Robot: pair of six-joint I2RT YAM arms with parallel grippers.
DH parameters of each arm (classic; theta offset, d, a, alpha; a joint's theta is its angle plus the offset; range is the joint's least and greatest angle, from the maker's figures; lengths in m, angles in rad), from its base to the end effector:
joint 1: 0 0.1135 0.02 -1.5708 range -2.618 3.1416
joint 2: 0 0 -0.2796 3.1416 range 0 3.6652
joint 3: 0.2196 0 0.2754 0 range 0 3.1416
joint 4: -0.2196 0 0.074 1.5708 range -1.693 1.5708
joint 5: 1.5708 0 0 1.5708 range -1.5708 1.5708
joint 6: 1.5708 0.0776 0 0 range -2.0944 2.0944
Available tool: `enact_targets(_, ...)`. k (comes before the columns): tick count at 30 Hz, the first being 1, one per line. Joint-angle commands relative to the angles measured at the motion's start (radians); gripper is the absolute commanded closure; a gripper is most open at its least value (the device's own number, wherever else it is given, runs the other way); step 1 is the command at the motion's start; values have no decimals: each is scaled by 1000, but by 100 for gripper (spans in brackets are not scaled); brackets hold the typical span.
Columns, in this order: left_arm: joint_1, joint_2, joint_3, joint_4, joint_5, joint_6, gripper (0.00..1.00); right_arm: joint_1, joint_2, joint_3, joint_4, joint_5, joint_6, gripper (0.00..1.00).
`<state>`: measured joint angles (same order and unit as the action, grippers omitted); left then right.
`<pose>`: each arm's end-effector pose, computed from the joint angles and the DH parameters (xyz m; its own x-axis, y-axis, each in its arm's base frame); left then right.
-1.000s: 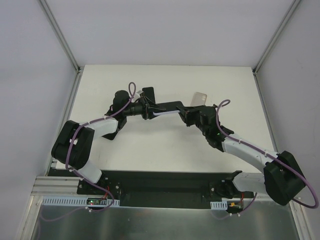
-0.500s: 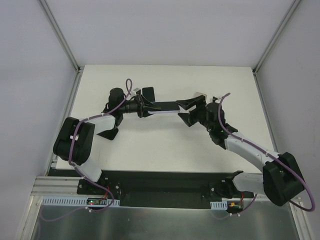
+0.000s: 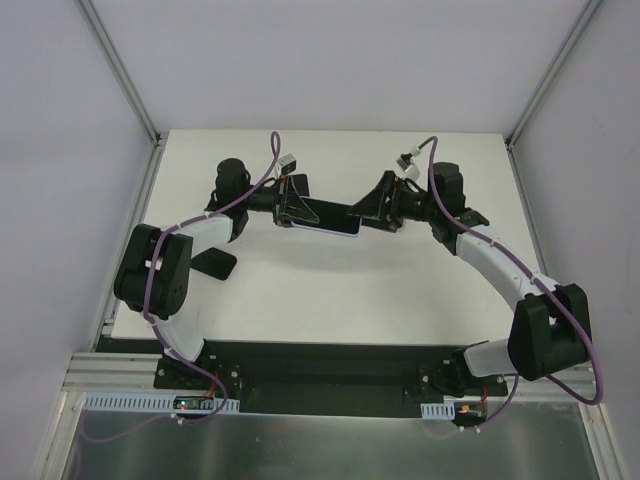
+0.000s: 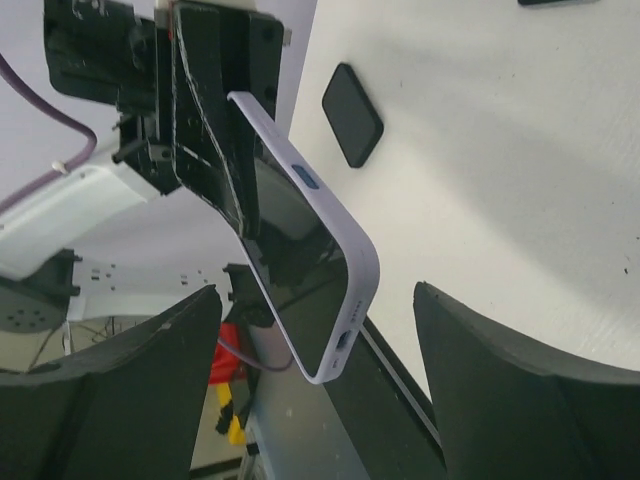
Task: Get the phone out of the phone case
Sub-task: Remove the phone case from the phone.
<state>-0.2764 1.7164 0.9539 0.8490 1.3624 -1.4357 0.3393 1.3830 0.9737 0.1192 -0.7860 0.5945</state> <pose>0.3507 -0.1784 0.2556 -0.9739 0.0632 -0.2179 0.2163 -0.0324 -0.9758 0.3228 0.1722 0.2994 -0.7133 0.1680 -0.6805 -0.5734 0.4185 0.7044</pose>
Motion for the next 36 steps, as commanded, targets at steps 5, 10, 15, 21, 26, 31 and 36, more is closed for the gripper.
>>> enact_targets(5, -15, -31, 33, 85, 87, 93, 100, 0, 27, 30, -31, -168, -133, 34)
enact_targets(10, -24, -47, 39, 85, 107, 113, 100, 0, 30, -46, 203, -229, 20, 50)
enact_targets(15, -26, -54, 39, 85, 113, 118, 100, 1, 56, -102, 483, -288, 184, 66)
enact_targets(21, -26, -51, 60, 85, 103, 101, 100, 7, 60, -142, 550, -244, 241, 98)
enact_targets(26, -14, -75, 42, 72, 23, 70, 38, 9, -11, -265, 575, 14, 329, 99)
enact_targets(31, -10, -129, -9, -111, -115, 127, 24, 32, -70, -404, 730, 348, 476, 98)
enact_targets(36, -9, -202, -72, -364, -273, 169, 22, 99, -114, -451, 723, 609, 548, 99)
